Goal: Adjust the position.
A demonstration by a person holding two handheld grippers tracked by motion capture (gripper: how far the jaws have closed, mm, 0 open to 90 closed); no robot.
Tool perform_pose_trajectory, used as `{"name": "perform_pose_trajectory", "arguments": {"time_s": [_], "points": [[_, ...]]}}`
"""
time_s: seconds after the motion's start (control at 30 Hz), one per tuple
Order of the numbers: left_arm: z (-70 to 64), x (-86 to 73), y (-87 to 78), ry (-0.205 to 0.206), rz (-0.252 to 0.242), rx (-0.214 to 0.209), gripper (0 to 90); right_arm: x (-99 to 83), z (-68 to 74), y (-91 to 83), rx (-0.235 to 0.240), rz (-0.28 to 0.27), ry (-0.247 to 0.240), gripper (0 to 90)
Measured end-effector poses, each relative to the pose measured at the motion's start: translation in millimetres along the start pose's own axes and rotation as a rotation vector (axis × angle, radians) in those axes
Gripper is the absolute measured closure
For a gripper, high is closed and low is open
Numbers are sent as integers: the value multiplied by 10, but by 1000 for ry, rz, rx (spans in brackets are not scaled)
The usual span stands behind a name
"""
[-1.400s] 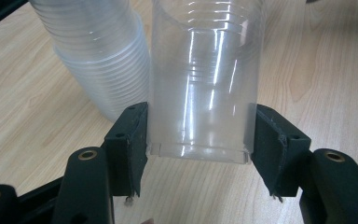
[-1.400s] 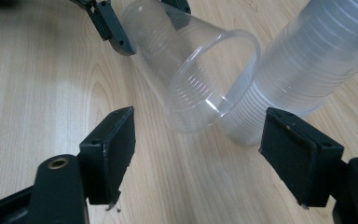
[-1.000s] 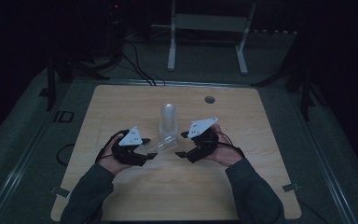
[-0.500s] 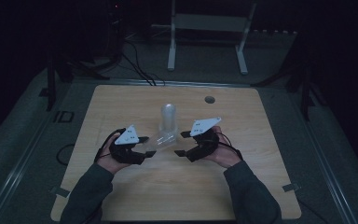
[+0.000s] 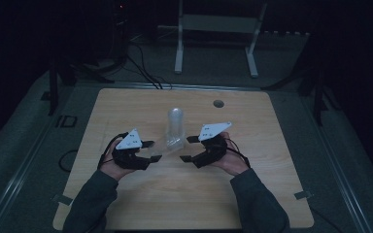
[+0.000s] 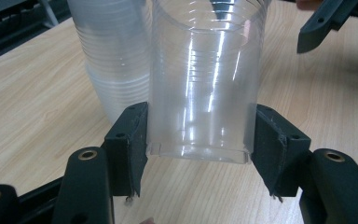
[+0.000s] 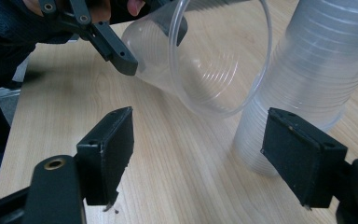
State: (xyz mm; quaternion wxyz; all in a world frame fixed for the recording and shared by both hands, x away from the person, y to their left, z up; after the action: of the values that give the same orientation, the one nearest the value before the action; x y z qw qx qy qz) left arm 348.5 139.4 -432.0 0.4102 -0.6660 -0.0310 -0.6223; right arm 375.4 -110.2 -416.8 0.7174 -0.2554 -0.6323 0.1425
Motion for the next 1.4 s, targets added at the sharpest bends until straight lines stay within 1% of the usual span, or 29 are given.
{"name": "perform_pose_trajectory", "arguments": {"time_s": [0.2, 0.33, 0.4, 0.57, 0.9, 1.07, 1.17, 1.23, 1.33, 1.37, 1.4], "points": [[15, -6, -11, -9, -13, 3, 410, -15, 6, 38, 6, -20, 15, 243], [19, -1, -23, -14, -25, -1, 410, -15, -1, 46, 8, -29, 19, 243], [22, -1, -27, -18, -31, -3, 410, -8, -6, 48, 11, -49, 26, 243], [21, -6, -16, -24, -41, -3, 410, -1, -9, 59, 17, -70, 31, 243], [27, 1, -34, -38, -77, -18, 410, 2, -36, 94, 22, -106, 54, 243], [20, 9, -49, -40, -98, -35, 410, 11, -35, 108, 28, -123, 58, 243], [17, 16, -58, -38, -110, -43, 410, 16, -36, 114, 42, -141, 70, 237], [17, 18, -66, -41, -118, -49, 410, 17, -32, 115, 64, -162, 80, 230], [22, 21, -80, -51, -137, -66, 410, 14, -35, 118, 82, -188, 94, 228], [24, 21, -84, -54, -145, -72, 410, 12, -40, 117, 94, -208, 106, 228], [25, 23, -90, -56, -149, -74, 410, 12, -40, 117, 94, -208, 106, 228]]}}
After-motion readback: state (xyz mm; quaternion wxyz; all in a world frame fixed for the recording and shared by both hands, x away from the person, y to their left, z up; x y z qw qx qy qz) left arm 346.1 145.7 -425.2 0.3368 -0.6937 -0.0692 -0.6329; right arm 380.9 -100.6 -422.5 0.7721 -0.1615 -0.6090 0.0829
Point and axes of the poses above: each handheld gripper's, and its own axes: y roughly forward along the jaws, x roughly out of its top, z roughly to its left, the point moved 3 cm from there along y, roughly forward along the jaws, and after that the axes turned 7 degrees about x, right-handed, at the moved point
